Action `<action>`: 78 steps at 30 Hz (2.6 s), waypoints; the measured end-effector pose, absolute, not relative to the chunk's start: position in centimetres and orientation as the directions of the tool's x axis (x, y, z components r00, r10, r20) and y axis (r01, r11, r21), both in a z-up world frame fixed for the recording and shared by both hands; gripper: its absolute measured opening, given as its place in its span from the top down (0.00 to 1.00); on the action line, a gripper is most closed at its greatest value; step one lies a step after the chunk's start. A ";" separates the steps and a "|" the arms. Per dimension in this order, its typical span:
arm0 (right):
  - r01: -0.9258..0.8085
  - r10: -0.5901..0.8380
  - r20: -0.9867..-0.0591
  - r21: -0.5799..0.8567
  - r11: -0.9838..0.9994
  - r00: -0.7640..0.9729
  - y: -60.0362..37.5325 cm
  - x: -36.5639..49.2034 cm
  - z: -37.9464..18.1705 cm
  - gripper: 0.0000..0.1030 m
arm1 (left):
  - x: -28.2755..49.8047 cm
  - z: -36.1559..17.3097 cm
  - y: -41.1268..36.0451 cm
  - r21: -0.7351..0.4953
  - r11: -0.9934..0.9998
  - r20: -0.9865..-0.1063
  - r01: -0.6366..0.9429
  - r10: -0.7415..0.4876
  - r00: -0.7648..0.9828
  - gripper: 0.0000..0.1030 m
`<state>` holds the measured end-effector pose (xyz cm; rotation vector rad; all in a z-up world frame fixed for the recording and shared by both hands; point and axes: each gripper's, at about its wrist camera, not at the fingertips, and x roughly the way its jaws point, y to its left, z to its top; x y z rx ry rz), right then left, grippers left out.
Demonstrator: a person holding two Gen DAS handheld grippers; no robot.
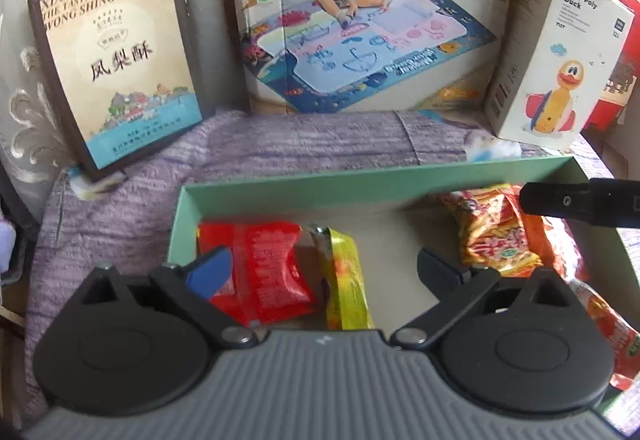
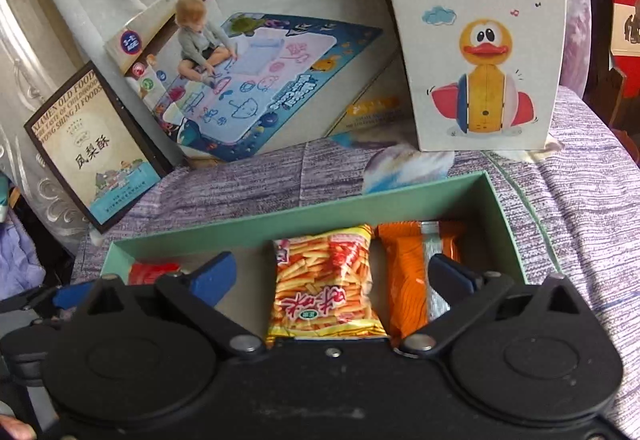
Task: Organize snacks
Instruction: 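Place the yellow-green strip in the box with the left tool while the right tool places the snack bag, then grasp the pink-patterned pack with the left tool while the right tool grasps the yellow biscuit pack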
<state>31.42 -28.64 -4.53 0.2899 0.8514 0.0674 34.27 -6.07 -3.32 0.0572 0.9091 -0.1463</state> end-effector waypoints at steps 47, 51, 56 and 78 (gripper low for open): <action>-0.046 0.334 -0.818 0.355 0.934 0.469 -26.5 6.3 -6.4 0.54 | 15.2 -7.3 -2.2 -0.089 0.982 -0.864 0.165 -0.158 0.477 0.34; -0.071 0.305 -0.831 0.308 0.949 0.465 -25.1 6.3 -6.9 0.54 | 14.6 -7.3 -1.6 -0.079 0.984 -0.863 0.162 -0.148 0.483 0.34; -0.103 0.256 -0.846 0.236 0.966 0.468 -23.0 6.8 -7.5 0.52 | 14.2 -7.3 -1.0 -0.090 0.983 -0.861 0.160 -0.157 0.483 0.31; -0.071 0.273 -0.824 0.275 0.959 0.496 -25.1 4.3 -6.4 0.55 | 13.0 -5.8 -0.7 -0.086 0.981 -0.840 0.172 -0.164 0.517 0.52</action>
